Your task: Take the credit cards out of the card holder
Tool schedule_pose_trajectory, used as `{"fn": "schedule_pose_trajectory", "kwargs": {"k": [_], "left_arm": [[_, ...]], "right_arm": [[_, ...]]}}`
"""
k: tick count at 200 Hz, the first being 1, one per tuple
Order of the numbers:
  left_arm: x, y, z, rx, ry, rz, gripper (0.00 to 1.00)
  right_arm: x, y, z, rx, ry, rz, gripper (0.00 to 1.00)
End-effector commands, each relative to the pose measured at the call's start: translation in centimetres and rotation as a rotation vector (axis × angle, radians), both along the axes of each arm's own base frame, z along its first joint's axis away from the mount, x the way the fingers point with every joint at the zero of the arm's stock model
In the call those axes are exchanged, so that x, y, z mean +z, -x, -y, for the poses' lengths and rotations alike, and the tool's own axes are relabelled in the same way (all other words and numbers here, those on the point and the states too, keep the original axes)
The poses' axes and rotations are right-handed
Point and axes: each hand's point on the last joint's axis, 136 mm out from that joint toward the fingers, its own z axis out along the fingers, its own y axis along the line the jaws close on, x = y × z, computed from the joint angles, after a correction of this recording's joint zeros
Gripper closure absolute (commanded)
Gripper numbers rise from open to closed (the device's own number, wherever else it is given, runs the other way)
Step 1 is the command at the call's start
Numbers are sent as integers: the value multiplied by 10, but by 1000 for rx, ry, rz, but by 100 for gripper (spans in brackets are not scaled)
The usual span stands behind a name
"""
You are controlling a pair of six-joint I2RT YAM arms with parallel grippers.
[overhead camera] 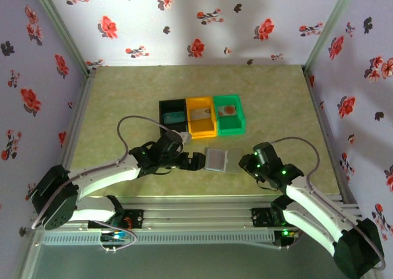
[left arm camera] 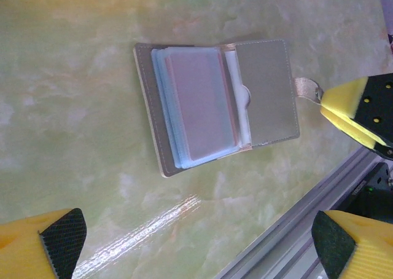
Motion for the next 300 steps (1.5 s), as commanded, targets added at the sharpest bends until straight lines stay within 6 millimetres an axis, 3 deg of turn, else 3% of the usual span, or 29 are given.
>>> {"fn": "schedule_pose_trajectory", "kwargs": {"k": [1, 39, 67, 101, 130, 211, 300], "left_arm": [[24, -9, 16, 27, 80, 22, 2], [27, -12, 30, 24, 108, 4, 3], [27, -18, 40, 40, 134, -16, 4], [24, -23, 53, 58, 177, -51, 6], [13, -26, 64, 69, 196, -95, 8], [-12, -29, 74, 92, 191, -160, 14], [-27, -31, 81, 108, 189, -202, 18]], "right_arm": [[24, -5, 2, 43, 33, 48, 57], [47, -15, -11, 99, 13, 59, 65], [65, -29, -34, 139, -88, 103, 76], [74, -42, -52, 160, -158, 115, 83], [55, -46, -62, 177, -179, 71, 92], [-3, -40, -45, 159, -69, 0, 99], [-34, -38, -34, 177, -27, -16, 100]]}}
